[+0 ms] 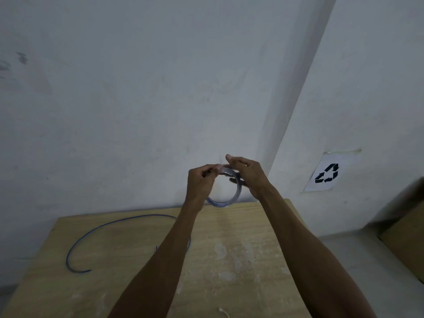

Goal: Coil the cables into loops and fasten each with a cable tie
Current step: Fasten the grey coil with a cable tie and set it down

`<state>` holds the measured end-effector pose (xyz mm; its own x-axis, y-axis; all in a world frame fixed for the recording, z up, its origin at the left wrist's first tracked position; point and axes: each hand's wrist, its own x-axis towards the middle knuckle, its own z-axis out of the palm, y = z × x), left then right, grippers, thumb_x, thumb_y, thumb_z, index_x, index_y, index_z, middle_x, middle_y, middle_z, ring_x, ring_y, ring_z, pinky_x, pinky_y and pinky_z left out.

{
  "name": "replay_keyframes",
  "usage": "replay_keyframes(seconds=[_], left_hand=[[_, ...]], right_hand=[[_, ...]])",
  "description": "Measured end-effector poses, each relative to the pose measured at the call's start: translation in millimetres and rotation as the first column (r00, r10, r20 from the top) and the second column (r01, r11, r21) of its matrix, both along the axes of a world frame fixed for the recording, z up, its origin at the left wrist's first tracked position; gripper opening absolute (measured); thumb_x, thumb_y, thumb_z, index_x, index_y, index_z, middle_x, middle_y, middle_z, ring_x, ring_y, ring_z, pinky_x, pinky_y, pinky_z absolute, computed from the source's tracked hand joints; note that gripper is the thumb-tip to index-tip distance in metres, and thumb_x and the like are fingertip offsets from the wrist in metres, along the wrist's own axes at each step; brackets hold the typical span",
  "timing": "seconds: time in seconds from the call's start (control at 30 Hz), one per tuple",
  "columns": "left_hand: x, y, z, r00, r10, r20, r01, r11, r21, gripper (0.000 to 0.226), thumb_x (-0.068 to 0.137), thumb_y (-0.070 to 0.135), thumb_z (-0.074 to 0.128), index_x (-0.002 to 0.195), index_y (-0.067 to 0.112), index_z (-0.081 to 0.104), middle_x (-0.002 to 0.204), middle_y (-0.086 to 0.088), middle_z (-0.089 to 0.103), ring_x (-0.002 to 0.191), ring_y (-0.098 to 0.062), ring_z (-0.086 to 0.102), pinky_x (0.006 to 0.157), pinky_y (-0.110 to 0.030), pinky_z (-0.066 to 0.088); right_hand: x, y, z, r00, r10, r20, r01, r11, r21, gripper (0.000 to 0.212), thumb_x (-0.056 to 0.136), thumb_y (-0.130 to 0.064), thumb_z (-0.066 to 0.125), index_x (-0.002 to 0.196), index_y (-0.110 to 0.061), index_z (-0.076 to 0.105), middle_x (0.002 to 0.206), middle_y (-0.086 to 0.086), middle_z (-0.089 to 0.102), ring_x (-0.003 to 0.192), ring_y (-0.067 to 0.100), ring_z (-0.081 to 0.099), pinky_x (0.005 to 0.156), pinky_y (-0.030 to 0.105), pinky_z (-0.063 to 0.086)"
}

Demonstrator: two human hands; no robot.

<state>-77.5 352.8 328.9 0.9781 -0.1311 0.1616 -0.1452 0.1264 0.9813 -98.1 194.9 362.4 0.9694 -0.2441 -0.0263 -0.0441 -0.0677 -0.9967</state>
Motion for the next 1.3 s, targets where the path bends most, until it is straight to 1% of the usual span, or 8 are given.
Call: replay_keyframes(seconds=[0.13, 0.23, 0.37, 0.6, 0.73, 0.93, 1.17, 1.3], left_hand=[[13, 9, 7, 0.989, -0.064, -0.131, 0.052, 0.995, -0.088, 0.017, 0.099, 0.01, 0.064, 0.104, 0.008, 0.08, 0.082, -0.004, 0.071, 0.055, -0.009, 0.043, 0.049, -0.019, 0.033], [15, 14, 7, 0.985, -0.14, -0.097, 0.128, 0.985, -0.117, 0.021, 0.099, 0.002, 0.061, 0.111, 0.005, 0.077, 0.095, -0.014, 0.075, 0.065, -0.014, 0.055, 0.058, -0.024, 0.046], [13, 23, -3, 0.975, -0.203, -0.091, 0.19, 0.973, -0.133, 0.028, 0.096, -0.004, 0.063, 0.123, -0.001, 0.07, 0.107, -0.018, 0.078, 0.089, -0.024, 0.076, 0.087, -0.032, 0.061], [7, 24, -10, 0.99, -0.103, -0.093, 0.078, 0.968, -0.24, 0.034, 0.09, -0.005, 0.072, 0.124, 0.002, 0.07, 0.096, -0.021, 0.078, 0.089, -0.034, 0.077, 0.081, -0.039, 0.063], [5, 24, -16, 0.99, -0.095, -0.109, 0.064, 0.964, -0.256, 0.037, 0.089, -0.005, 0.073, 0.126, 0.002, 0.068, 0.094, -0.02, 0.078, 0.091, -0.033, 0.077, 0.083, -0.039, 0.063], [0, 27, -31, 0.928, -0.325, -0.183, 0.289, 0.937, -0.198, 0.059, 0.083, -0.01, 0.076, 0.136, 0.01, 0.062, 0.106, -0.02, 0.077, 0.099, -0.035, 0.076, 0.082, -0.034, 0.062], [-1, -8, -58, 0.914, -0.296, -0.278, 0.254, 0.951, -0.178, 0.06, 0.085, -0.009, 0.076, 0.139, 0.012, 0.059, 0.1, -0.016, 0.079, 0.089, -0.024, 0.076, 0.079, -0.031, 0.062], [0, -38, -77, 0.902, -0.283, -0.328, 0.263, 0.959, -0.103, 0.056, 0.081, 0.0, 0.083, 0.133, 0.007, 0.064, 0.097, -0.017, 0.079, 0.092, -0.03, 0.077, 0.082, -0.037, 0.063]], right_hand=[[-13, -3, -13, 0.996, 0.073, 0.041, -0.076, 0.994, 0.08, 0.024, 0.095, -0.021, 0.071, 0.11, -0.004, 0.076, 0.098, 0.017, 0.078, 0.087, 0.025, 0.075, 0.078, 0.03, 0.061], [-15, -6, -16, 0.992, 0.02, 0.128, -0.036, 0.992, 0.125, 0.017, 0.095, -0.012, 0.07, 0.106, -0.001, 0.077, 0.093, 0.019, 0.078, 0.081, 0.024, 0.074, 0.076, 0.03, 0.061], [-15, -12, -15, 0.979, -0.044, 0.197, 0.022, 0.994, 0.111, 0.019, 0.093, -0.008, 0.071, 0.109, 0.003, 0.074, 0.092, 0.023, 0.077, 0.079, 0.027, 0.076, 0.076, 0.033, 0.063], [-27, -18, -21, 0.997, 0.032, 0.073, -0.037, 0.997, 0.068, 0.027, 0.094, -0.017, 0.072, 0.119, -0.005, 0.07, 0.104, 0.013, 0.078, 0.091, 0.031, 0.077, 0.08, 0.035, 0.062], [-35, -22, -34, 0.998, -0.002, 0.06, -0.002, 0.998, 0.068, 0.025, 0.091, -0.001, 0.072, 0.115, 0.002, 0.07, 0.096, 0.019, 0.078, 0.084, 0.028, 0.078, 0.076, 0.033, 0.062], [-43, -27, -48, 0.986, -0.147, 0.084, 0.139, 0.986, 0.094, 0.025, 0.09, -0.001, 0.073, 0.116, 0.002, 0.07, 0.091, 0.018, 0.078, 0.08, 0.027, 0.078, 0.075, 0.034, 0.064], [-59, -44, -82, 0.981, -0.193, 0.02, 0.189, 0.973, 0.133, 0.037, 0.083, 0.001, 0.079, 0.118, -0.006, 0.07, 0.092, 0.021, 0.078, 0.086, 0.031, 0.076, 0.078, 0.038, 0.063], [-63, -73, -105, 0.97, -0.244, -0.003, 0.243, 0.965, 0.097, 0.044, 0.082, 0.006, 0.079, 0.124, -0.002, 0.067, 0.089, 0.019, 0.078, 0.084, 0.033, 0.077, 0.079, 0.043, 0.063]])
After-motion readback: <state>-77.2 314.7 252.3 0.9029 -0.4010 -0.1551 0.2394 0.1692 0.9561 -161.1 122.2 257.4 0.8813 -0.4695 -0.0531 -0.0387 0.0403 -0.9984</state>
